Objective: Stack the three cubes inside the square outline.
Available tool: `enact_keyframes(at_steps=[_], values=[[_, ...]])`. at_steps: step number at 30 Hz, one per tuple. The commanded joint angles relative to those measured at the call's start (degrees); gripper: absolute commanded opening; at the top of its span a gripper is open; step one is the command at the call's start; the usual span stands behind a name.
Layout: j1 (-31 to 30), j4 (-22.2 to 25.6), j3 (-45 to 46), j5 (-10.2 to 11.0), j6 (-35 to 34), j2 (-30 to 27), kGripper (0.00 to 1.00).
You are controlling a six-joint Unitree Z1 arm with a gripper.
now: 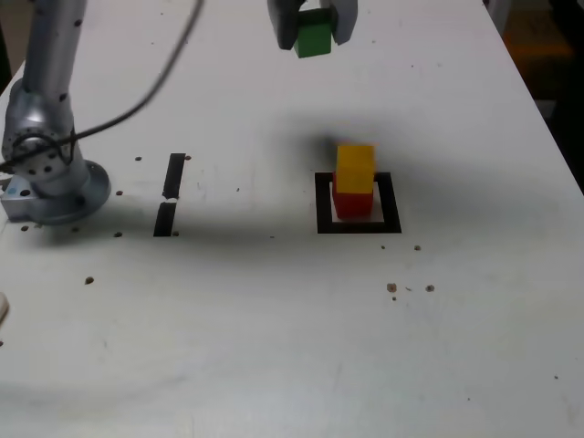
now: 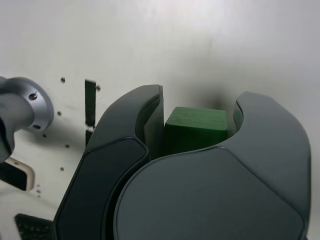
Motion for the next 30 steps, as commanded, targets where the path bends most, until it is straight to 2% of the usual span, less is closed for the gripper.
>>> enact_keyframes(at_steps=[1, 9, 19, 25, 30], values=[[-4.09, 0.04, 0.5, -0.09, 0.08, -2.11, 0.12], [-18.7, -2.65, 0.65, -0.62, -1.9, -1.44, 0.12], [-21.61, -6.17, 0.55, -3.35, -4.61, 3.07, 0.12], [-22.5, -6.18, -0.27, -3.28, -5.61, 5.34, 0.13], [-22.53, -5.99, -0.11, -2.01, -6.44, 5.89, 0.16]])
